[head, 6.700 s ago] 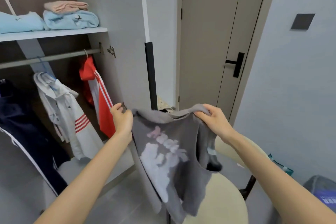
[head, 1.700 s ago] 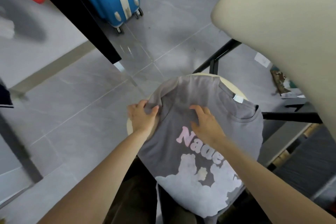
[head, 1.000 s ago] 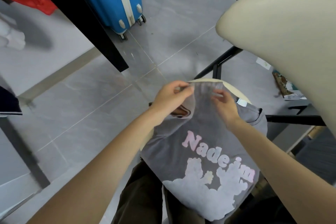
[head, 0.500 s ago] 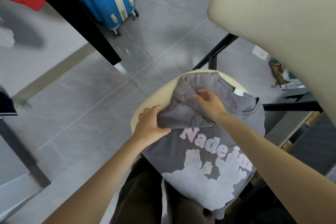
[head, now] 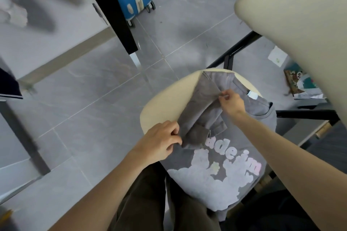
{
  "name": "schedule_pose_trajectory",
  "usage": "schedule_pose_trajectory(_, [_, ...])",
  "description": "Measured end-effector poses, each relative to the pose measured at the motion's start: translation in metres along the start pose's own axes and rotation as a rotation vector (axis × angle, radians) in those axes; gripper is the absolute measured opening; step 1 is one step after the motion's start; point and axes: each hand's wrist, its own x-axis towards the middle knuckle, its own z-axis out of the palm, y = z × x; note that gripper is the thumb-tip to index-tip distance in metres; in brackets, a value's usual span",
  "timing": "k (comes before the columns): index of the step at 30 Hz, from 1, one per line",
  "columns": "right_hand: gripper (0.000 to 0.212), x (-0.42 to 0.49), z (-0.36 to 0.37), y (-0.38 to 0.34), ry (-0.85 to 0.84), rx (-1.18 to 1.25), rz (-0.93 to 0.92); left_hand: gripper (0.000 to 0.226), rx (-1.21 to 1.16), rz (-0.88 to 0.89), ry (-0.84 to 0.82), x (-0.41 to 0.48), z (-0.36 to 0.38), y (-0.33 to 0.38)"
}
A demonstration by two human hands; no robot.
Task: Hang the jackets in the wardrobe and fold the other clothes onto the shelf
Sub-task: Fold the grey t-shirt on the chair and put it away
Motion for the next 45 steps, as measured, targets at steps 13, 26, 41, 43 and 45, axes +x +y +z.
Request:
schedule_pose_trajectory(13, [0.021, 0.007, 0.004, -0.042, 0.060, 0.066, -0.331, 0.034, -0.226, -0.559, -0.174, -0.002, 0.011, -0.007])
schedule_pose_trajectory(26, [0.036, 0.017, 0.006, -0.019, -0.247, -0.077, -0.097, 0.018, 0.011, -0.507, -0.039, -0.011, 0.015, -0.007])
schedule_pose_trajectory(41, [0.021, -0.009, -0.007, 0.021, -0.017, -0.619, -0.167, 0.009, 0.036, -0.218, -0.089, -0.015, 0.002, -0.015])
schedule_pose_trajectory(43, [0.032, -0.012, -0.004, 0.011, 0.036, -0.524, -0.270, 0.009, -0.086, -0.295, -0.090, -0.015, 0.005, -0.015])
schedule_pose_trajectory(45, [0.045, -0.011, 0.000, -0.006, 0.067, -0.447, -0.465, 0.006, -0.256, -0.508, 0.052, -0.010, 0.007, -0.013])
